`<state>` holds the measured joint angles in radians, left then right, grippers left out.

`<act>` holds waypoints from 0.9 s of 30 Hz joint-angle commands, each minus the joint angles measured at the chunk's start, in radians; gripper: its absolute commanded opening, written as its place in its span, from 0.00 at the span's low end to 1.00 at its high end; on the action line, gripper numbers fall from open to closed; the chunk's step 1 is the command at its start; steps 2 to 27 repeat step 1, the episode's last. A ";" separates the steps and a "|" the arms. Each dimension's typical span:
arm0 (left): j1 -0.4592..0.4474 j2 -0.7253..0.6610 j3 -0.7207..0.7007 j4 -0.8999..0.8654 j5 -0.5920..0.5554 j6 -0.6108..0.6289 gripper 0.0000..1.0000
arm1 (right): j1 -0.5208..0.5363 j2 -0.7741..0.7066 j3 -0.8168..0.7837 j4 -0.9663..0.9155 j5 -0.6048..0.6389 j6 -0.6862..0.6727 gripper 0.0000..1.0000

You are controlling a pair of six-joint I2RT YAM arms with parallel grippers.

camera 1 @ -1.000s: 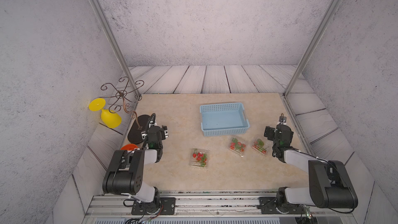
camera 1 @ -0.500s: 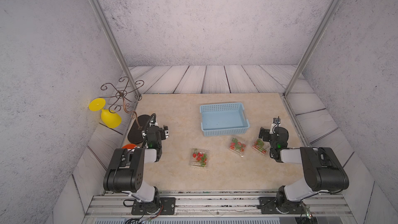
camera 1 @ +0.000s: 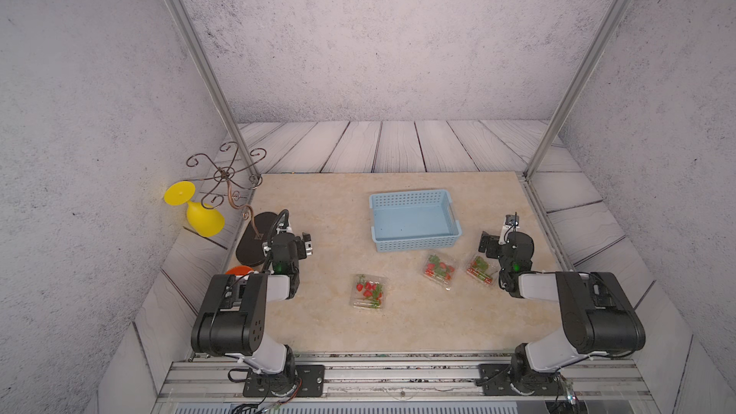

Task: Pack strawberries into containers
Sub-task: Reset both arms

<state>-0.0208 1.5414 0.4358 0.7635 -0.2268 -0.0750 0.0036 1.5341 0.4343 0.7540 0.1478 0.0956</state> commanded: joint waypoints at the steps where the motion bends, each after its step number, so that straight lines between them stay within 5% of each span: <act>1: 0.006 -0.014 0.018 0.008 0.003 0.009 1.00 | 0.001 -0.008 0.009 -0.009 -0.005 -0.005 0.99; 27: 0.006 -0.014 0.018 0.008 0.003 0.009 1.00 | 0.001 -0.008 0.009 -0.009 -0.005 -0.005 0.99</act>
